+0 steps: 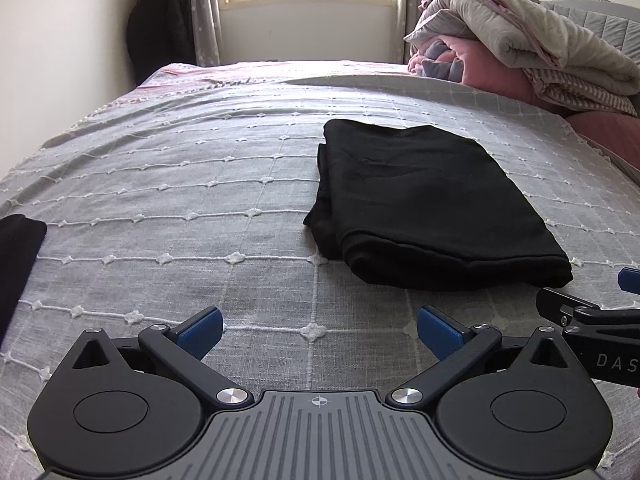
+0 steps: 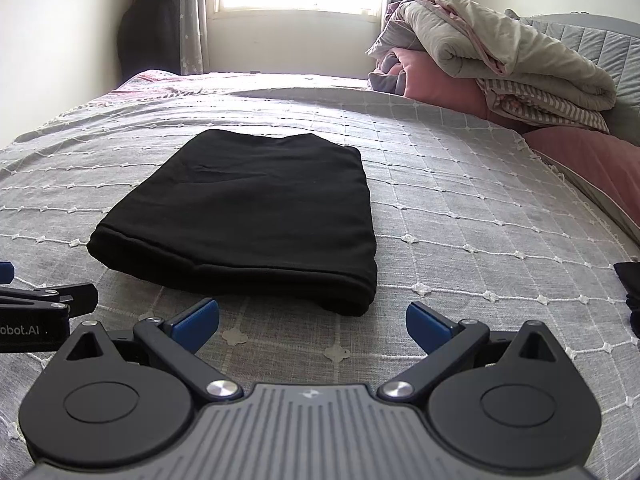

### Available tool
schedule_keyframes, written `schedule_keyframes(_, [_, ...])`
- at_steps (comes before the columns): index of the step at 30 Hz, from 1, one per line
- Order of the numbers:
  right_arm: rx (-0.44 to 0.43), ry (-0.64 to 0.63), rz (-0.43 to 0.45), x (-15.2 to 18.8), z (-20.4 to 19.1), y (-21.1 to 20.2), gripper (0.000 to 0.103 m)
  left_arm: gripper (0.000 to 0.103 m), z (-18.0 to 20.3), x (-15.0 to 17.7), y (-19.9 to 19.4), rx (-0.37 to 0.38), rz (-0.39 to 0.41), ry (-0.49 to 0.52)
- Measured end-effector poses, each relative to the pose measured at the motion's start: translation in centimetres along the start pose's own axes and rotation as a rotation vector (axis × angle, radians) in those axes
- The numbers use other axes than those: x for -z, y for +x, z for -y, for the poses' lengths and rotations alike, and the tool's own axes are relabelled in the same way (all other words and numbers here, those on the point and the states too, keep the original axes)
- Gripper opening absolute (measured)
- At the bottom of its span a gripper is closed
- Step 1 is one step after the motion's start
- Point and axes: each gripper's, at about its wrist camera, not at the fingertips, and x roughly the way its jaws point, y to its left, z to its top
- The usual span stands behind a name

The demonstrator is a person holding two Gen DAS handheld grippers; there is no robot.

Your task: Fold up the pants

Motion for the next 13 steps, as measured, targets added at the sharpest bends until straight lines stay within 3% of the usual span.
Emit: schedule_keyframes(13, [-0.001,-0.004,-0.002,0.02,0.14,0.08,0.103,0.103,0.37,0.12,-0.02,0.008,0.001,0.011])
